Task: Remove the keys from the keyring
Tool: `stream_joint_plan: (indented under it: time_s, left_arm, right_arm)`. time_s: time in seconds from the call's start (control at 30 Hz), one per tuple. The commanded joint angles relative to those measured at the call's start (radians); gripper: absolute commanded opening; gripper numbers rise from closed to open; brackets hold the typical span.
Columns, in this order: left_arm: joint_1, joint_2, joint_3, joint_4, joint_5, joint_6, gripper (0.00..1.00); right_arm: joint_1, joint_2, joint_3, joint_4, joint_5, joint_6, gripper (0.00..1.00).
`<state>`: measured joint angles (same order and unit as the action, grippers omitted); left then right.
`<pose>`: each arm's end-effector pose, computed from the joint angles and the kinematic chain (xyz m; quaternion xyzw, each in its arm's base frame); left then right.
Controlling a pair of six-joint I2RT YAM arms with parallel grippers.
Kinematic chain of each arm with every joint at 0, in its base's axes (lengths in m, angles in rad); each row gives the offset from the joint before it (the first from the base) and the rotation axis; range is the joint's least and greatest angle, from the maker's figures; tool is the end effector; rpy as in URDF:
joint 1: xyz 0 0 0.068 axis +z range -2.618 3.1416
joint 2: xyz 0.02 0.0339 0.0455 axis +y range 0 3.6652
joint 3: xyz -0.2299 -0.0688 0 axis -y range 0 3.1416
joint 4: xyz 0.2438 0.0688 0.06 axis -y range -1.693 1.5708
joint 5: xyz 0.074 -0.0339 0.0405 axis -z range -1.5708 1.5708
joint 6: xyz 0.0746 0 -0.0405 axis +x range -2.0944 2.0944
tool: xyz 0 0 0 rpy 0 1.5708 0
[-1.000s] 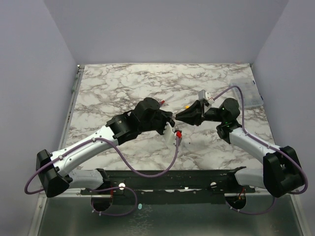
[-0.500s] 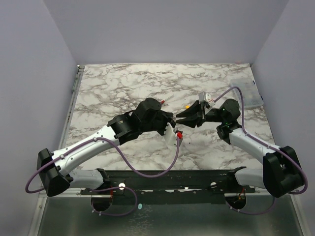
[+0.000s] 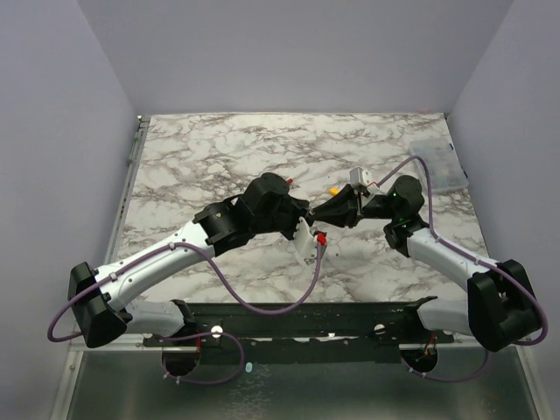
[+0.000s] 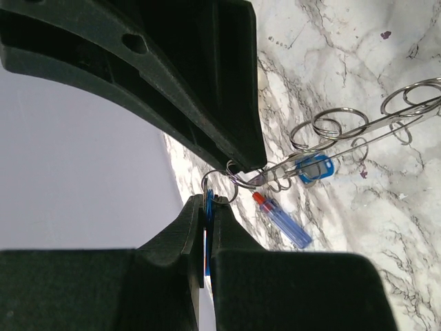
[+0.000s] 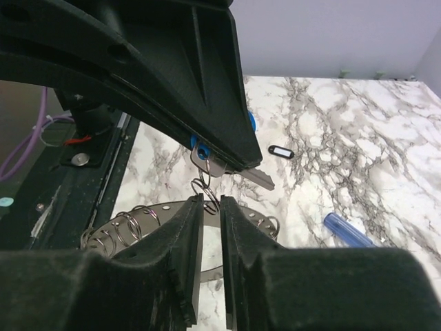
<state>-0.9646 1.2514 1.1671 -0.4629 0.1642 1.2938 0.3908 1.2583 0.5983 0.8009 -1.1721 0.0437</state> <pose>0.1733 -0.2714 0.2942 0.8027 0.3351 0.0094 0.4932 0.2333 0.1705 0.2446 -0.5057 0.4659 0.4897 0.5362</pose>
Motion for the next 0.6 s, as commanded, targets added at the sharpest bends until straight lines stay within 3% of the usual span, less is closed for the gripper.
stream_joint_plan:
  time_s: [0.0, 0.13, 0.57]
  left_arm:
    - [-0.006, -0.003, 0.049, 0.006, 0.011, -0.025, 0.00]
    - [-0.008, -0.018, 0.040, 0.006, 0.005, -0.029, 0.00]
    - [-0.007, -0.058, -0.040, 0.003, -0.015, -0.042, 0.00]
  right_arm:
    - [0.006, -0.010, 0.016, -0.063, -0.031, -0.064, 0.17]
    - [0.006, -0.008, 0.021, -0.069, -0.022, -0.063, 0.01]
    - [-0.002, -0.012, 0.005, 0.054, 0.065, 0.129, 0.01]
